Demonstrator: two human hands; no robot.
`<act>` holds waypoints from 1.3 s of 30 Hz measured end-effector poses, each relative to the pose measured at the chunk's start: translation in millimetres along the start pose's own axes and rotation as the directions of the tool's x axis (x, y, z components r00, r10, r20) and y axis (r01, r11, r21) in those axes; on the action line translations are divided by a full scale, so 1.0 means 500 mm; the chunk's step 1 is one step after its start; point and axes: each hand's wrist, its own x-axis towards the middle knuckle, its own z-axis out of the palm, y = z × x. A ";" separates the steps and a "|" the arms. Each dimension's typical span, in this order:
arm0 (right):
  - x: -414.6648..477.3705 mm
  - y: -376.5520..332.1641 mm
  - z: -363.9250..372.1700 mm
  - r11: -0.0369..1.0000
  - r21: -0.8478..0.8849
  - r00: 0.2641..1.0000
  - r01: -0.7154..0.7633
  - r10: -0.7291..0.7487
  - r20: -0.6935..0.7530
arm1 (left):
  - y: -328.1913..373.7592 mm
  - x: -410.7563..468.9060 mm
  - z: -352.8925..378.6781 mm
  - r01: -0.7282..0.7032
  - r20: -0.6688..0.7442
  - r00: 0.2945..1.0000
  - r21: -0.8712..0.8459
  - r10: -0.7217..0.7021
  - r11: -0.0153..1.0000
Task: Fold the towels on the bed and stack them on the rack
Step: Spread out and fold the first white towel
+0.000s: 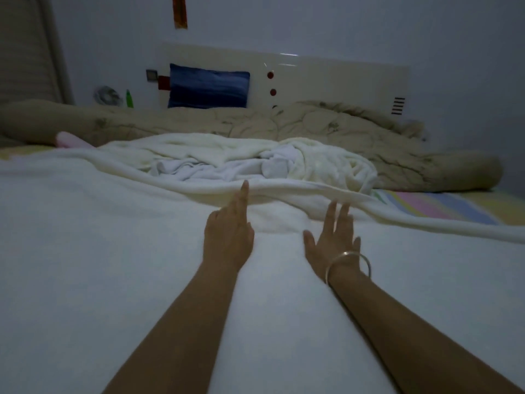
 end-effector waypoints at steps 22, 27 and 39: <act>-0.651 -0.624 -0.087 0.894 0.055 0.759 0.445 -0.409 0.507 | -0.536 -0.557 -0.635 0.163 0.400 0.871 0.314 -0.286 0.935; -0.806 -0.892 -0.039 0.771 0.197 0.634 0.606 -0.618 0.465 | -0.728 -0.641 -0.774 0.298 0.334 0.839 0.379 -0.430 0.876; -1.066 -1.296 0.025 0.525 0.381 0.375 0.761 -0.835 0.402 | -1.178 -0.739 -1.019 0.815 -0.088 0.529 0.328 -0.844 0.477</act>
